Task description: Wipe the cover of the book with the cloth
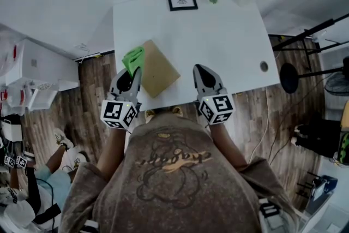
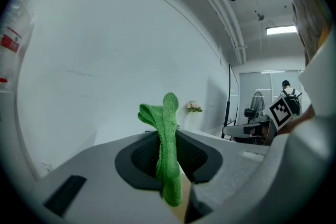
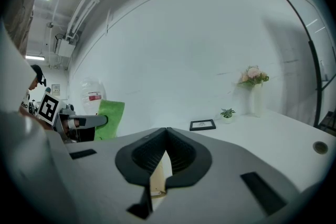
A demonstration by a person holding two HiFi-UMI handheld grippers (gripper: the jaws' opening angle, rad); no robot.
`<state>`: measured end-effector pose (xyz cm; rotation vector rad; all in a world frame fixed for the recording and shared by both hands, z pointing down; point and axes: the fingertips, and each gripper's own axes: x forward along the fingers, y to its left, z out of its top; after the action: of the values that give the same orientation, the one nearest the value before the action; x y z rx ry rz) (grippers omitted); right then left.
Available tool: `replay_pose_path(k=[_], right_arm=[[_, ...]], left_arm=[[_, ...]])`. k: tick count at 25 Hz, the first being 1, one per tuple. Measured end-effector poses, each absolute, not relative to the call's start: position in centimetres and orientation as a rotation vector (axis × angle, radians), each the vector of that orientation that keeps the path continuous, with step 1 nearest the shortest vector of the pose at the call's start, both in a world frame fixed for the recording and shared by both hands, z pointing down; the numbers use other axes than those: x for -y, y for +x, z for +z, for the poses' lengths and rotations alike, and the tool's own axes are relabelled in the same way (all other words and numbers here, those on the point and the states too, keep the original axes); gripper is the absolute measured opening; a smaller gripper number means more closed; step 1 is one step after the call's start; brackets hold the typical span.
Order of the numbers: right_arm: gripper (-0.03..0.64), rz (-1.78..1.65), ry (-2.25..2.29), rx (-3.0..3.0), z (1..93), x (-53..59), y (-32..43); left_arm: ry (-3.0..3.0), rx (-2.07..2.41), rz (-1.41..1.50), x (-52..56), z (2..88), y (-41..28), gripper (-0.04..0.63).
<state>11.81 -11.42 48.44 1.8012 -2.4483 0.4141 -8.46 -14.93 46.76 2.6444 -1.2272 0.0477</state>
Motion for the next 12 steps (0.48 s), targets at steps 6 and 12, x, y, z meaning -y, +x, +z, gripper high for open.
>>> replay_pose_path(k=[6, 12], right_arm=[[0.002, 0.419, 1.794, 2.454, 48.33, 11.45, 11.61], [0.000, 0.417, 1.783, 2.482, 48.02, 11.57, 11.13]], left_arm=[[2.639, 1.228, 0.042, 15.09, 46.43, -8.46, 0.067], [2.630, 1.225, 0.057, 15.13, 46.54, -8.40, 0.067]])
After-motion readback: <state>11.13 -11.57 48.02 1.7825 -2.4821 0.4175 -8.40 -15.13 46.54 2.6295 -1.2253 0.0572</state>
